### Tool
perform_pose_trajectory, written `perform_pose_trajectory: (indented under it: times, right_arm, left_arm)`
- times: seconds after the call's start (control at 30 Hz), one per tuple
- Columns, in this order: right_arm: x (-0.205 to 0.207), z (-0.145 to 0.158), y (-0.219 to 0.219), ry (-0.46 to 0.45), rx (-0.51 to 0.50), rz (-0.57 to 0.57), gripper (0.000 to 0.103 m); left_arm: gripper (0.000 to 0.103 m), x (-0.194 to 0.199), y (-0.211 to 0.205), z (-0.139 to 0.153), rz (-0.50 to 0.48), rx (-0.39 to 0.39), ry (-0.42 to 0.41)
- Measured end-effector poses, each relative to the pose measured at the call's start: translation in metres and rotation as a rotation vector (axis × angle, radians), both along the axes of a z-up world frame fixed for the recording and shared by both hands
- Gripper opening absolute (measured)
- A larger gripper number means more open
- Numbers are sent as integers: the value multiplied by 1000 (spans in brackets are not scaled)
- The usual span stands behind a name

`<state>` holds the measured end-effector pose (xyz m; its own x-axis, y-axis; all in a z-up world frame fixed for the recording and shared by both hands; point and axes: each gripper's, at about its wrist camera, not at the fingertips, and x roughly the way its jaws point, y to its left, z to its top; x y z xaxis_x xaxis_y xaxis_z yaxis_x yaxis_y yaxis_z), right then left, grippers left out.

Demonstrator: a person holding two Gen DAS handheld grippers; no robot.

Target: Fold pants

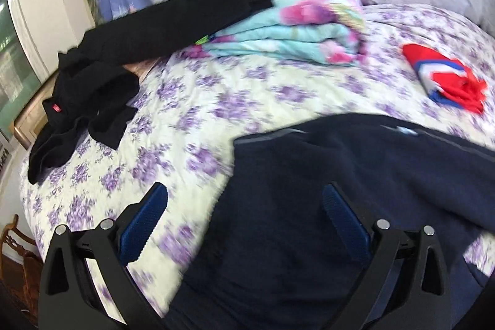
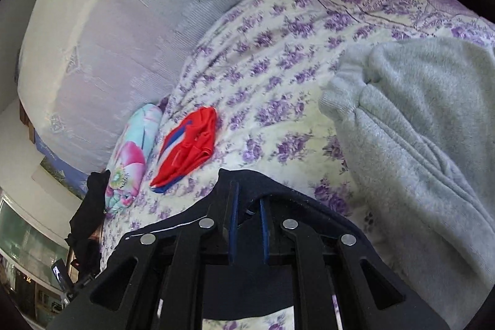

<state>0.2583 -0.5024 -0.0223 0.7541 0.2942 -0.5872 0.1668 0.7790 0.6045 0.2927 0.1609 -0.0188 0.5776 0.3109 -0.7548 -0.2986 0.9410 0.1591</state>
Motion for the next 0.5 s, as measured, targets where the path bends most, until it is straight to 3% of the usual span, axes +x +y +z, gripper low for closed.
perform_pose_trajectory:
  times: [0.23,0.3,0.37,0.5]
  right_arm:
    - [12,-14,3,44,-23,7,12]
    - [14,-15,3,52,-25,5,12]
    - [17,-17,1,61,-19,-1,12]
    - [23,-21,3,80,-29,-3,12]
  left_arm:
    - [97,40,77,-27,-15,-291,98]
    - [86,51,86,-36,-39,-379,114]
    - [77,62,82,-47,-84,-417,151]
    - [75,76,70,-61,-132,-382,177]
